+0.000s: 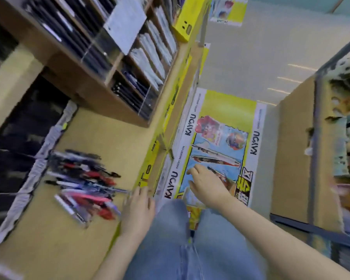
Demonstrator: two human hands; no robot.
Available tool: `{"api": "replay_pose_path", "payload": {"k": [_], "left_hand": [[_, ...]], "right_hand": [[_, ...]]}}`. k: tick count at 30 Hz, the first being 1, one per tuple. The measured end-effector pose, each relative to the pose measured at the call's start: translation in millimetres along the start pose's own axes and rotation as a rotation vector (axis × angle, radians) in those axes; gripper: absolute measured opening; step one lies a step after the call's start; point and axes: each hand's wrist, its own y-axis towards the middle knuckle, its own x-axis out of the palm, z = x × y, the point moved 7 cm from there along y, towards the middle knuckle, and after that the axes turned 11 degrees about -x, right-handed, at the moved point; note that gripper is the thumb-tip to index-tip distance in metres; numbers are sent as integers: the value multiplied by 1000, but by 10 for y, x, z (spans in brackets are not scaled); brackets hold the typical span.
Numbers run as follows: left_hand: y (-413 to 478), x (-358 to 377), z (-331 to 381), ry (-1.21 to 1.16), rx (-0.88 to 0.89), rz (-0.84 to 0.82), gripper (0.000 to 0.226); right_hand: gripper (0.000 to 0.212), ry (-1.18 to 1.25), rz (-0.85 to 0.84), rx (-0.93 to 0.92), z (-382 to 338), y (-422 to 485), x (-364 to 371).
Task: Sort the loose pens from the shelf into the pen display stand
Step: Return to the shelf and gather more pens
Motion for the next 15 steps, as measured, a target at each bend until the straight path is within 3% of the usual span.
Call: {"api": "replay_pose_path", "payload": {"k": [6,10,15], "left_hand": [[169,-458,-1075,-206,-419,211,24],[138,-481,-1594,-314,-759,194,53],[199,-293,-1949,-679,-859,215,78]], "right_hand": [[40,86,-26,-215,-967,815,152],[72,31,-85,-256,-1474,1178,377],[88,-136,-115,-235,-1741,1498,701]]}}
